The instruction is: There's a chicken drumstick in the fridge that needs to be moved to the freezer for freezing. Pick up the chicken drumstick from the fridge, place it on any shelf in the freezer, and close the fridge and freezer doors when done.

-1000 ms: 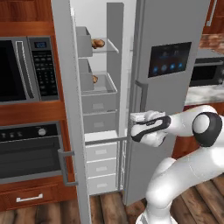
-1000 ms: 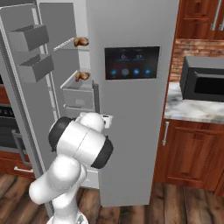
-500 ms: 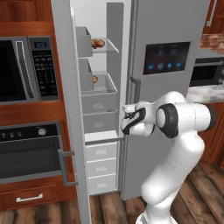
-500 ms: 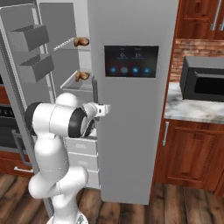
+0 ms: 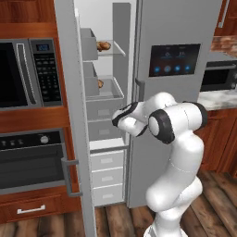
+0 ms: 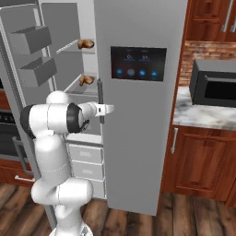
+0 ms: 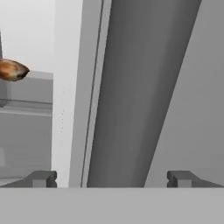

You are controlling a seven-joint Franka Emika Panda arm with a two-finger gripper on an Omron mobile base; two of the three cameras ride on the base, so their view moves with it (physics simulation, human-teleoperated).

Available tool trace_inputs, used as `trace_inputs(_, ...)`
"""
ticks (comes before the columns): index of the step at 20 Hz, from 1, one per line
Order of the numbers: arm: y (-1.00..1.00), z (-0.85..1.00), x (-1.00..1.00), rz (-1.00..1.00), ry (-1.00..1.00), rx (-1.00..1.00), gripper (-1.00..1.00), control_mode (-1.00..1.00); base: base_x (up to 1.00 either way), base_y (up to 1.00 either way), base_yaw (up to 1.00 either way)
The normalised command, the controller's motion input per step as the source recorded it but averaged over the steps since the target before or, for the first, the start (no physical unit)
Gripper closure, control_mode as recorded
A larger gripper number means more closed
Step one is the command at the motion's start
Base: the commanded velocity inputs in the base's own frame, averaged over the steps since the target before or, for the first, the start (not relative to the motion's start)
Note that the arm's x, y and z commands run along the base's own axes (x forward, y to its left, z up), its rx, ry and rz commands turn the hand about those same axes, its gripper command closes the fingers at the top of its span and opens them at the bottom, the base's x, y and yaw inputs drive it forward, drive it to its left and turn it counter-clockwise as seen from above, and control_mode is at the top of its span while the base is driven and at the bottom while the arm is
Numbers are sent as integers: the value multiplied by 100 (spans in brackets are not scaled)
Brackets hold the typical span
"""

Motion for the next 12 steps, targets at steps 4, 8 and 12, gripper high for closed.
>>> trace_inputs(4, 1, 32, 34, -8, 3, -2, -100, -100, 0, 0, 0)
trace_inputs(8, 0, 63, -36, -3, -3, 0, -100, -100, 0, 0, 0)
trace_inputs(12, -2, 57, -58, -8, -2, 0, -100, -100, 0, 0, 0)
